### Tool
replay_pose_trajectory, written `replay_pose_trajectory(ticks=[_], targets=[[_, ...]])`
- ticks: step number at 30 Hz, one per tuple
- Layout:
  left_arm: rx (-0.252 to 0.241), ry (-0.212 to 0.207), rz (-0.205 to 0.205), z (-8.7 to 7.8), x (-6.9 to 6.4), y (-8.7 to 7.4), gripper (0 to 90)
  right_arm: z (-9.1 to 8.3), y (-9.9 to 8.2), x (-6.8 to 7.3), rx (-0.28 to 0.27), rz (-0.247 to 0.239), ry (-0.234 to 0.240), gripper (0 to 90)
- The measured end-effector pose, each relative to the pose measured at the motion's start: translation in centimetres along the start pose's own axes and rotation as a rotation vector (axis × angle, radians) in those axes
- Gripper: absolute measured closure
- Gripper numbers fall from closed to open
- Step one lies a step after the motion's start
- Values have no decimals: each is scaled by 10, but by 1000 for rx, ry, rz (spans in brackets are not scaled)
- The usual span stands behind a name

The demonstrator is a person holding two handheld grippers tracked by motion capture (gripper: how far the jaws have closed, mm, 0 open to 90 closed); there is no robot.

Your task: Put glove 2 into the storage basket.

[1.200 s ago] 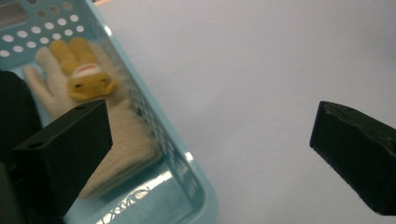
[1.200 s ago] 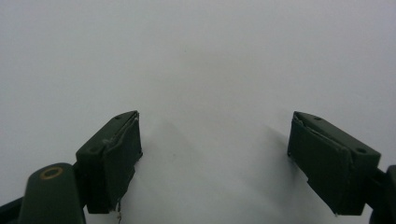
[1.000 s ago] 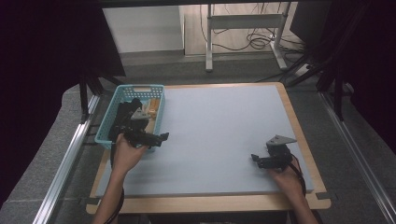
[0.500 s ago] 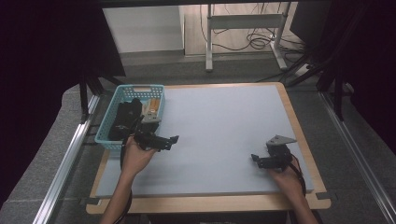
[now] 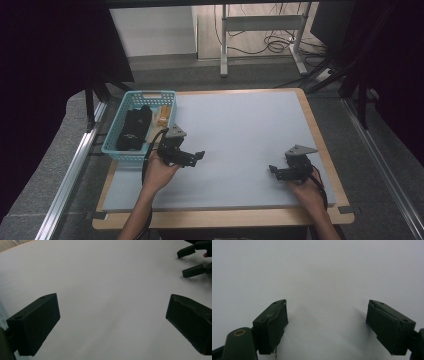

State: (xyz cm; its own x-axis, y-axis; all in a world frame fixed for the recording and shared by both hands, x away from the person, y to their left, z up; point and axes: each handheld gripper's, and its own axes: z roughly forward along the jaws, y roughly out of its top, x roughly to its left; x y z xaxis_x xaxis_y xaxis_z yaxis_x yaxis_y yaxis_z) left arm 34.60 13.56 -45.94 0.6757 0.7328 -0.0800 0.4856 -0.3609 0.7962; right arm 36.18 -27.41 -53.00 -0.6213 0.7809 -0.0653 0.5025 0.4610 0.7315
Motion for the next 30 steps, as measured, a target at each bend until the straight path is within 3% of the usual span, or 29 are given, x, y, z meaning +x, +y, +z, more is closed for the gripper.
replay_pose_trajectory(ticks=[14, 30], targets=[[8, -41, 47, 23, -27, -8, 0, 0, 0, 0, 0, 0, 0, 171], [33, -60, 60, 46, -41, -32, 0, 0, 0, 0, -1, -1, -2, 171]])
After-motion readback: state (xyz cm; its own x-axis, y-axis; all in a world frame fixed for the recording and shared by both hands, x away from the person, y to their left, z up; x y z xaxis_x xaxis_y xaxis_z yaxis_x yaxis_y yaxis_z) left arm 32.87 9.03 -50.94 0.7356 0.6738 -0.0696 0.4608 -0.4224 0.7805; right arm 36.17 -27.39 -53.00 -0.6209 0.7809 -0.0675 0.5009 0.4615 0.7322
